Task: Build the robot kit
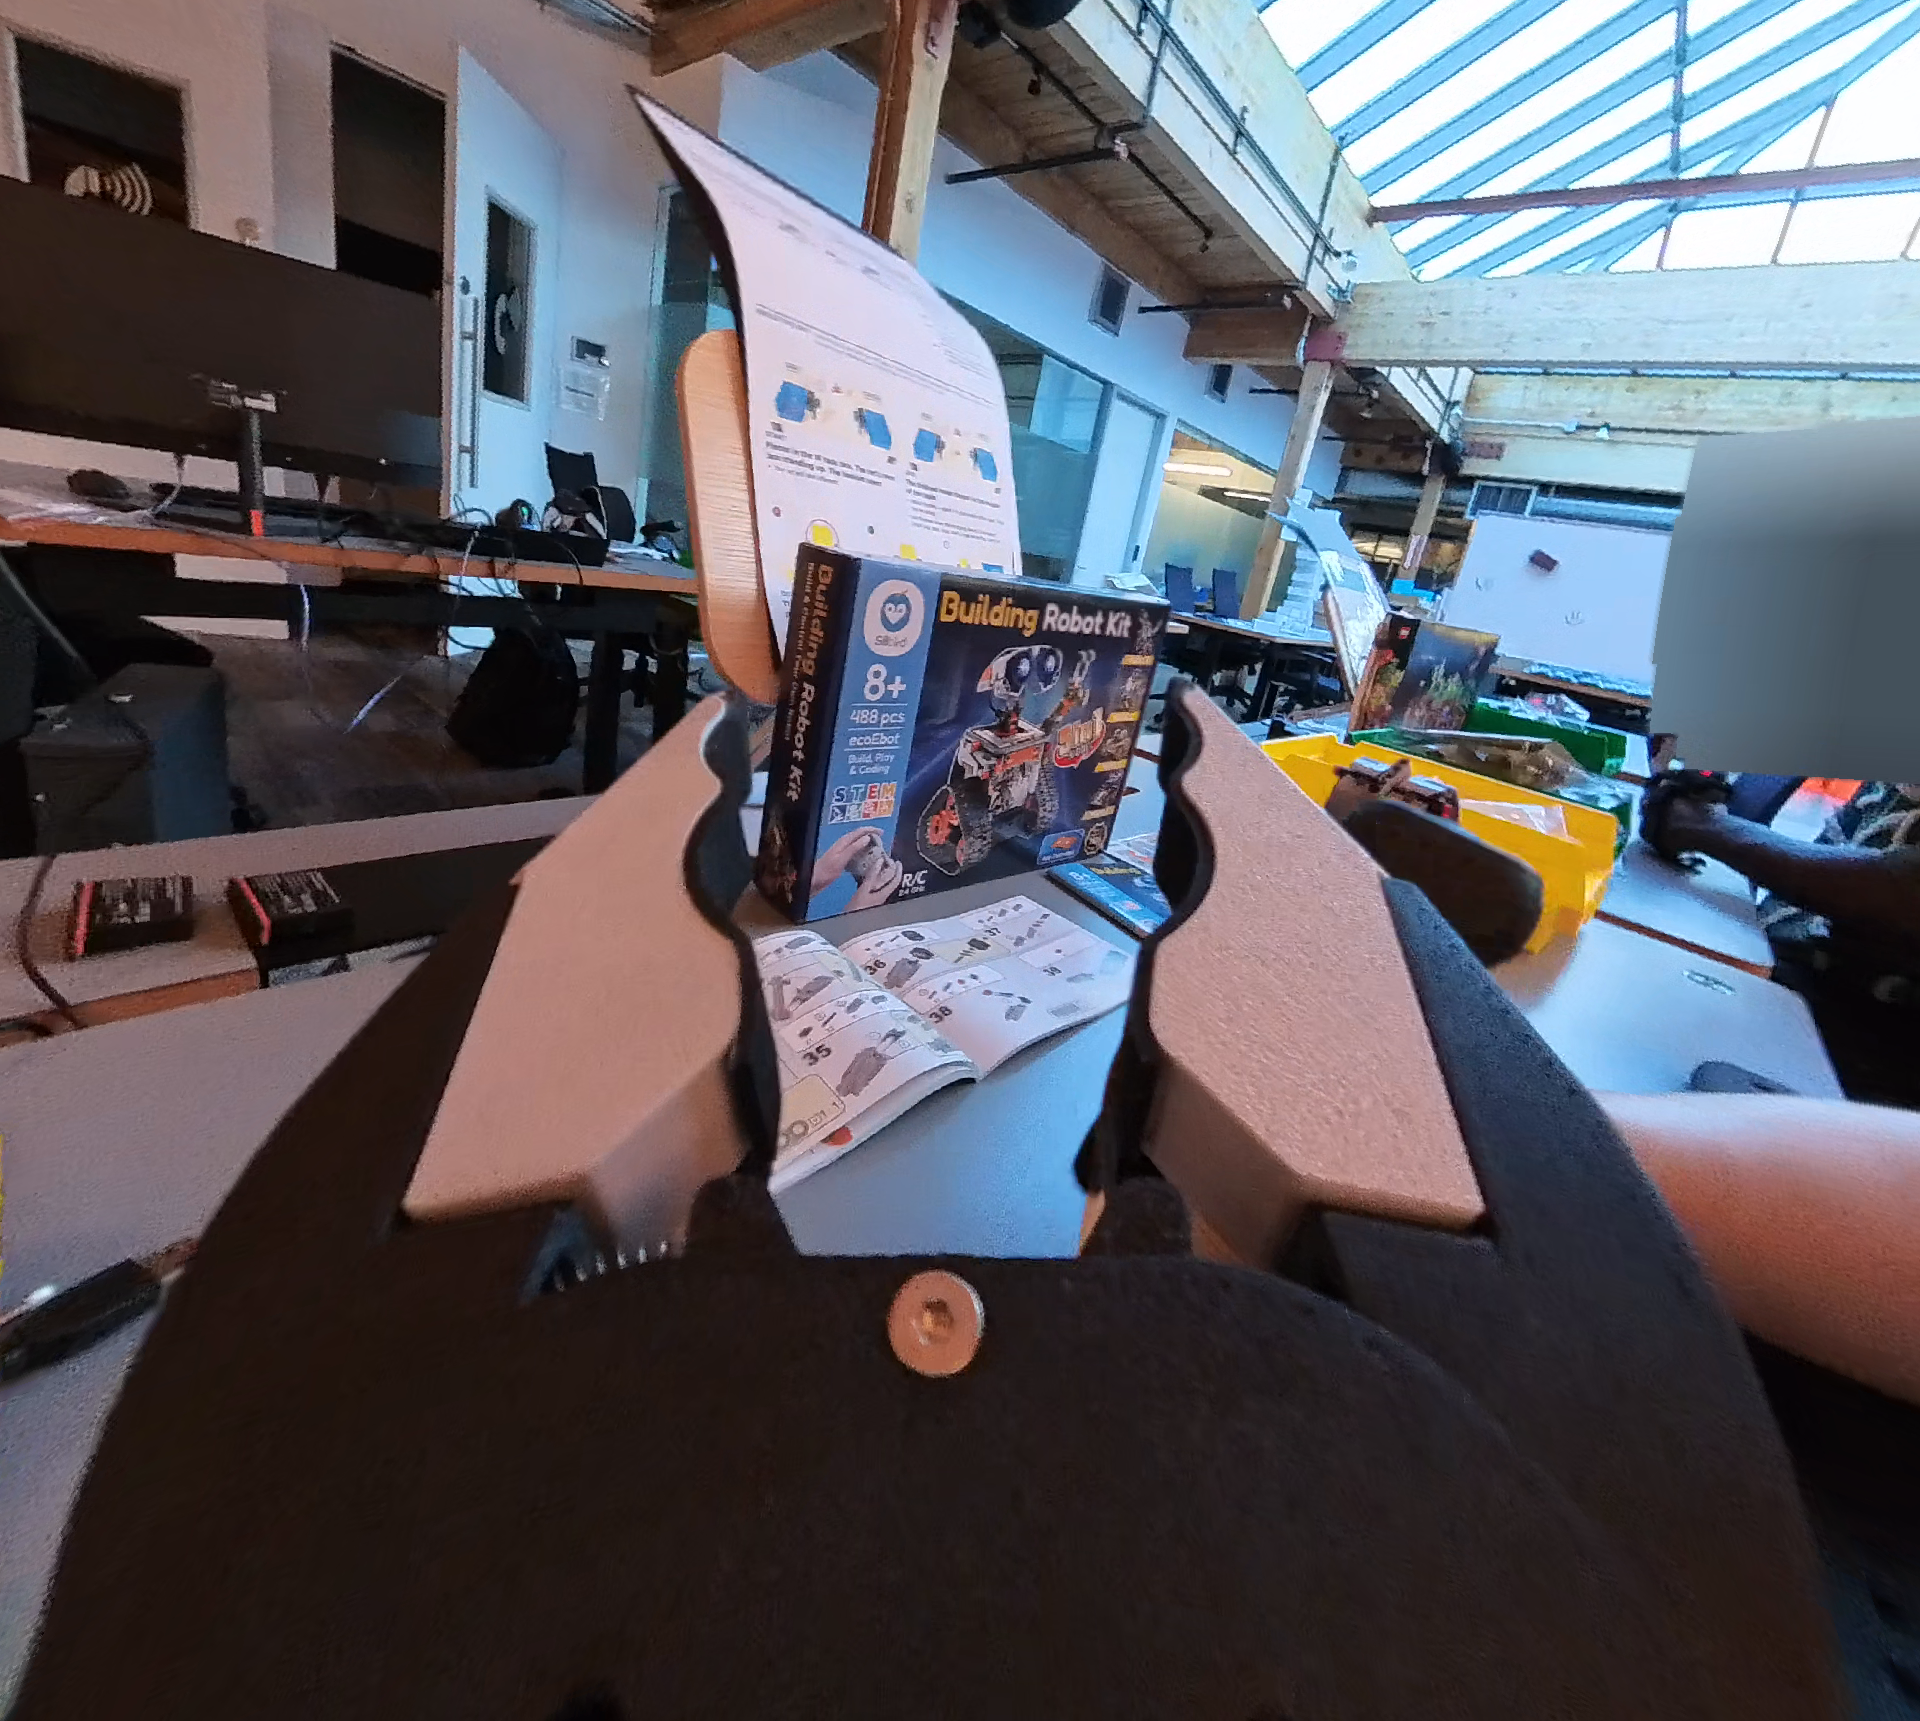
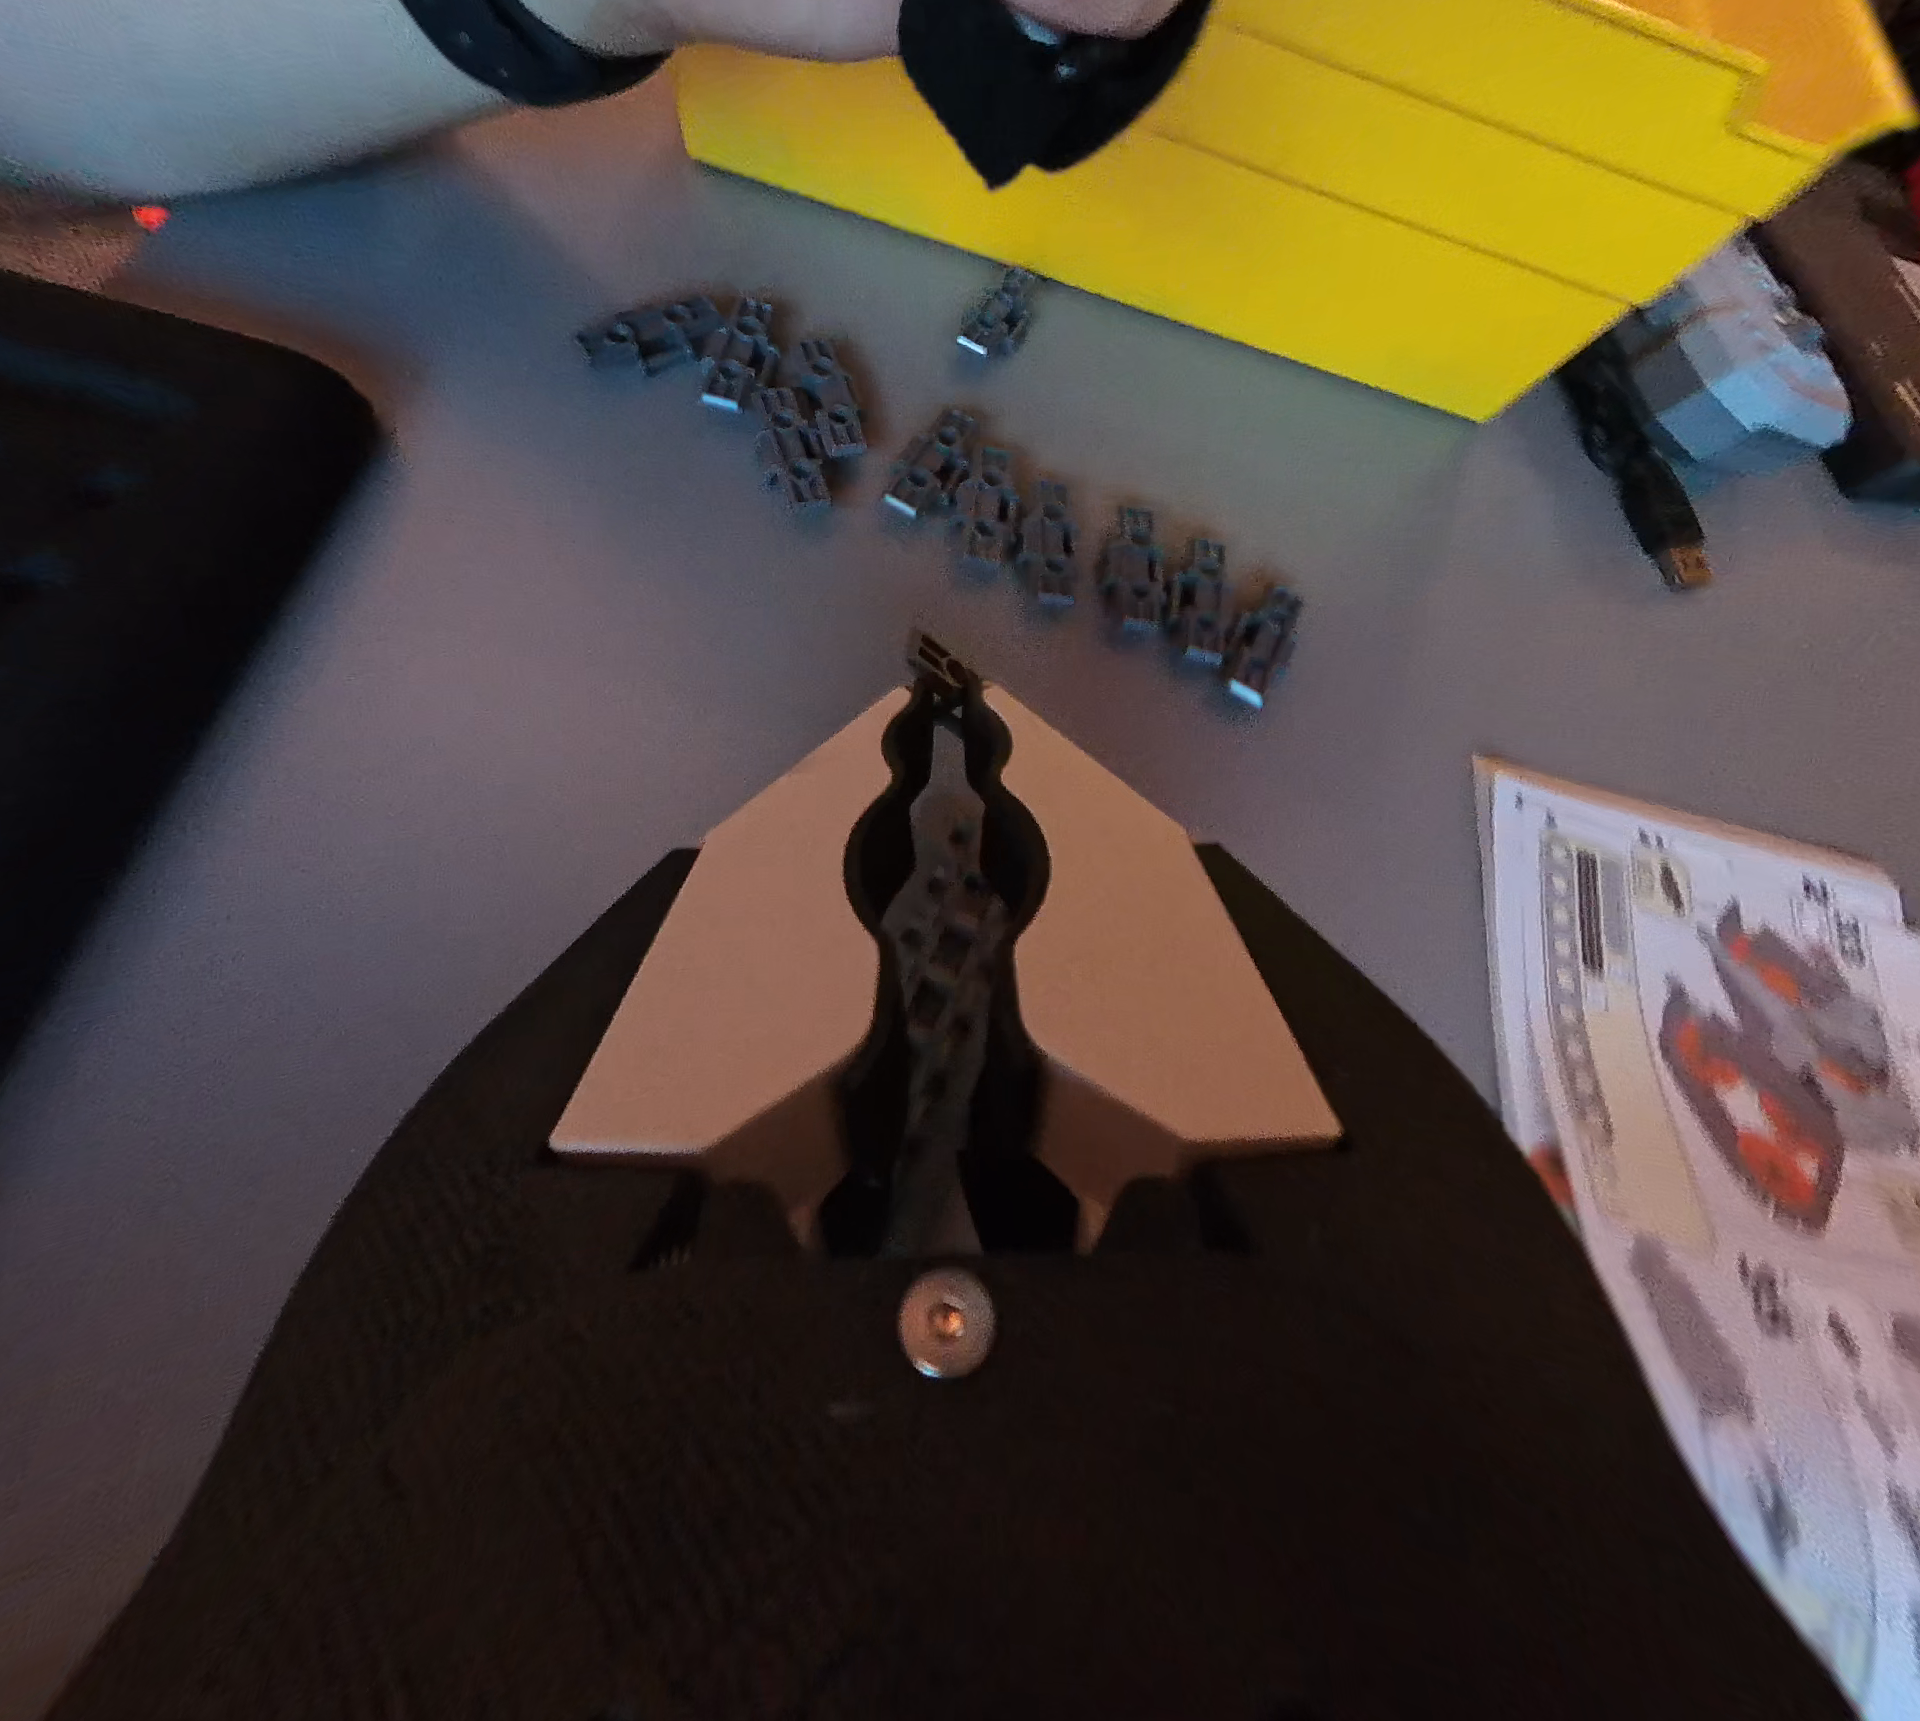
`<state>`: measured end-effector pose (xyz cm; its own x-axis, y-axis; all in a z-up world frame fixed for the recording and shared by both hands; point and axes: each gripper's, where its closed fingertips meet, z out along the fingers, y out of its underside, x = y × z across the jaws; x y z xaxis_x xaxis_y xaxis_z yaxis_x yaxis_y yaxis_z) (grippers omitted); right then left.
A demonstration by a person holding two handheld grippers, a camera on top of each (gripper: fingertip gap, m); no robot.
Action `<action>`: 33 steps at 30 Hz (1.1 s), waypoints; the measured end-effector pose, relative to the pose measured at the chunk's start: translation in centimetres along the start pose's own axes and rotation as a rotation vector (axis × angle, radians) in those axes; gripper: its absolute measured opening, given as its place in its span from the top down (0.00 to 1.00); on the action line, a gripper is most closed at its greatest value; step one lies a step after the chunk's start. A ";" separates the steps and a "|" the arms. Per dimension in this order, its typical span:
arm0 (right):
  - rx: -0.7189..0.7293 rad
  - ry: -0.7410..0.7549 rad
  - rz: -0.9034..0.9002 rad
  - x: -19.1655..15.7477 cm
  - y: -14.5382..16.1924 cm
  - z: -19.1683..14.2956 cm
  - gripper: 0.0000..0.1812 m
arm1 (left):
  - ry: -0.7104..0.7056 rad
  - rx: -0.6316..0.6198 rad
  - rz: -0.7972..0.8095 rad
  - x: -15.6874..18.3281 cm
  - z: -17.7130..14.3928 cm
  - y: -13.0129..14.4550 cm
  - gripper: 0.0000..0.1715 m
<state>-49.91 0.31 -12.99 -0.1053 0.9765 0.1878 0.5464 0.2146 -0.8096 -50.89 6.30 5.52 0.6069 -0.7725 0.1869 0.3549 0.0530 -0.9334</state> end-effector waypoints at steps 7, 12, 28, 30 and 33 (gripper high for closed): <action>0.613 -0.054 0.580 0.4 -4.5 -10.9 0.98 | 0.300 -0.221 -0.316 4.1 1.6 5.2 0.65; 0.971 -0.244 0.859 -0.3 -5.6 -16.1 0.99 | 0.584 -0.336 -0.495 9.9 1.6 8.2 0.73; 0.425 -0.054 0.689 -0.8 1.2 -14.3 0.82 | 0.554 -0.662 -0.387 10.1 0.7 14.7 1.00; 0.339 -0.019 0.582 -1.6 2.1 -14.0 0.94 | 0.540 -0.720 -0.308 10.1 0.4 16.0 1.00; 0.216 0.008 0.570 -2.0 3.8 -12.6 0.99 | 0.547 -0.781 -0.289 10.6 0.1 17.4 1.00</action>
<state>-37.18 -1.00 -9.44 0.1609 0.9386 -0.3051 0.3339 -0.3427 -0.8781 -38.20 -0.95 -8.74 0.0903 -0.8856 0.4557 -0.2490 -0.4631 -0.8506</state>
